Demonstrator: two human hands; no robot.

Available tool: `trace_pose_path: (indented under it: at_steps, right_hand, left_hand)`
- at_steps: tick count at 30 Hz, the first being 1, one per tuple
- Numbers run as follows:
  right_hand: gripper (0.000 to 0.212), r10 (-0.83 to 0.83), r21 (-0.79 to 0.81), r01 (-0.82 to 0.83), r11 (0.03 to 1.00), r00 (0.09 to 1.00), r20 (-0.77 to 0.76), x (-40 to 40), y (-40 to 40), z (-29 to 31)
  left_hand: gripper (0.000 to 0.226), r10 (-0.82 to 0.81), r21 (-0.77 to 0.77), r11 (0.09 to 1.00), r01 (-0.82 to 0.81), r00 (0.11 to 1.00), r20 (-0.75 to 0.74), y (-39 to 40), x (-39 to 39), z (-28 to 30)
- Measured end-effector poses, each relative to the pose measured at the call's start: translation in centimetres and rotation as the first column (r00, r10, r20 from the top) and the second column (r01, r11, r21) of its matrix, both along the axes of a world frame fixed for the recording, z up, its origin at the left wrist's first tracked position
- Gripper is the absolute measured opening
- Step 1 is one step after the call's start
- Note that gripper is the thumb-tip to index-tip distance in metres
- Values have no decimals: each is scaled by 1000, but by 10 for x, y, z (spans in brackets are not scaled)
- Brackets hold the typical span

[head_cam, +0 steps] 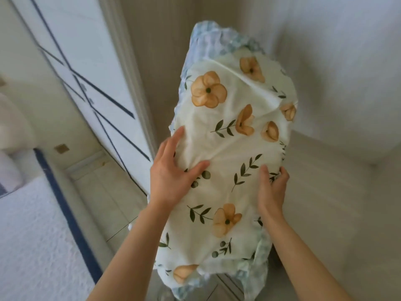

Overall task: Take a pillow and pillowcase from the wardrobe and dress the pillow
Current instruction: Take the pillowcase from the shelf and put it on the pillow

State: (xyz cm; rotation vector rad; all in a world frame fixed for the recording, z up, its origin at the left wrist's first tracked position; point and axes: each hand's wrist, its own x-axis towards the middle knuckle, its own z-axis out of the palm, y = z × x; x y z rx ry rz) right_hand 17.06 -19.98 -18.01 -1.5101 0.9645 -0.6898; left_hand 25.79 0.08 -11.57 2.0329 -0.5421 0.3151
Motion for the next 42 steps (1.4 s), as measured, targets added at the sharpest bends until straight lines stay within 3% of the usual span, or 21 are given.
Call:
trace_pose_path:
  at_steps: [5,10,16,20,25,32,37,42]
  right_hand:
    - [75,171,-69,-160,985,967,187,13,58,25]
    - [64,382,-91,-374,923,862,332,29,128,44]
    - [73,620,-171,-601,781,708,339,54,217,48]
    - [72,732,-200,-713,672,602,318,82,283,45]
    - [69,825,-178,-810,558,521,216,125,357,28]
    - [69,881,-148,-869,472,468,60,178,449,-7]
    - [50,895,-122,-889,441,445,-13,209,482,-33]
    - [58,907,-86,-907,412,417,-57,237,496,-52]
  left_hand:
    - [82,191,-130,976,-174,973,126,70,-29,15]
    - [81,403,-238,901,-364,904,143,152,-52,10]
    - [73,654,-368,712,-598,756,36,248,-62,-6]
    - [79,760,-396,594,-701,650,-12,311,-62,-14]
    - [89,827,-339,503,-795,557,-78,377,-51,-27]
    - [97,858,-79,475,-876,481,-179,460,-9,-48]
    - [91,886,-4,424,-906,416,-205,490,17,-69]
    - [93,884,27,410,-912,389,-260,501,43,-90]
